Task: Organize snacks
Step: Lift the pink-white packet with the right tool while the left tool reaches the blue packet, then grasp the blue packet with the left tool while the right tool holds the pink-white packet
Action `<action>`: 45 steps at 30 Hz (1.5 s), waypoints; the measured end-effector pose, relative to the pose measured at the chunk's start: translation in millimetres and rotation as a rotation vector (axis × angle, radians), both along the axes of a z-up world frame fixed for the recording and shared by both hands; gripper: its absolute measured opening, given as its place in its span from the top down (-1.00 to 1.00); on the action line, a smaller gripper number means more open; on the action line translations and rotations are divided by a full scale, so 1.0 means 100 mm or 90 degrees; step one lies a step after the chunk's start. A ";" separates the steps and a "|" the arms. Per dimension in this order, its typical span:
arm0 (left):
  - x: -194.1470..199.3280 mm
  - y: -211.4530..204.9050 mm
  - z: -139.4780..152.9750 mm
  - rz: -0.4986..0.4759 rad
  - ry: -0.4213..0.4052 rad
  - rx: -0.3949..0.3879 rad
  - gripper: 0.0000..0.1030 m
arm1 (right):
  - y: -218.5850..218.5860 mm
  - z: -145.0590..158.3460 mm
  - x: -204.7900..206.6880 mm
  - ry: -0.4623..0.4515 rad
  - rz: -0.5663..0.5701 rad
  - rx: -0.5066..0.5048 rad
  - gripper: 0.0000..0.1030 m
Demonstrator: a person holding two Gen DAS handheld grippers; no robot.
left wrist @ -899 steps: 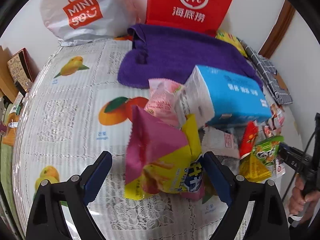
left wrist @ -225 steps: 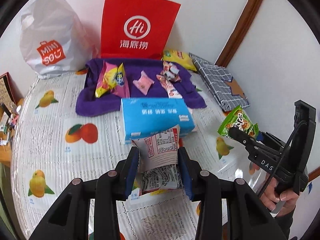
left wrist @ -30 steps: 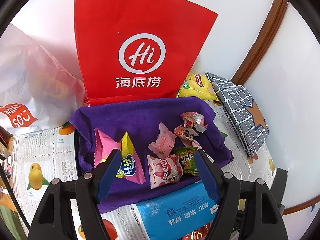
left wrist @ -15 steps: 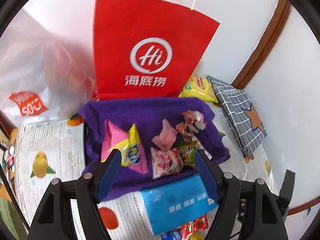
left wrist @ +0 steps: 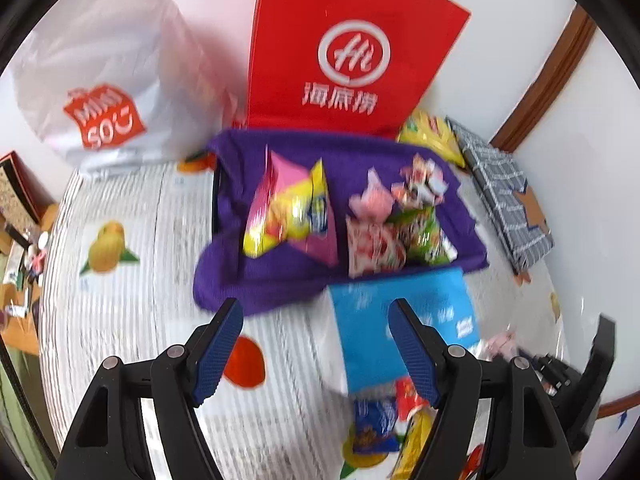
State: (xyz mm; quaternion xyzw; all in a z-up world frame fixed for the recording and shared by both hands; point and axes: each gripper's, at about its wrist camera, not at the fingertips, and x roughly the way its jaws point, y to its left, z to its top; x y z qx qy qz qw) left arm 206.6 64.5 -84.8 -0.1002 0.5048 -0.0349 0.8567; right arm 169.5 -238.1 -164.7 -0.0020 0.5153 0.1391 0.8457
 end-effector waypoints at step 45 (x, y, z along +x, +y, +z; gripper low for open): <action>-0.98 -0.42 -0.57 -0.033 0.052 0.042 0.35 | -0.14 0.22 -0.61 -0.041 0.009 0.014 0.36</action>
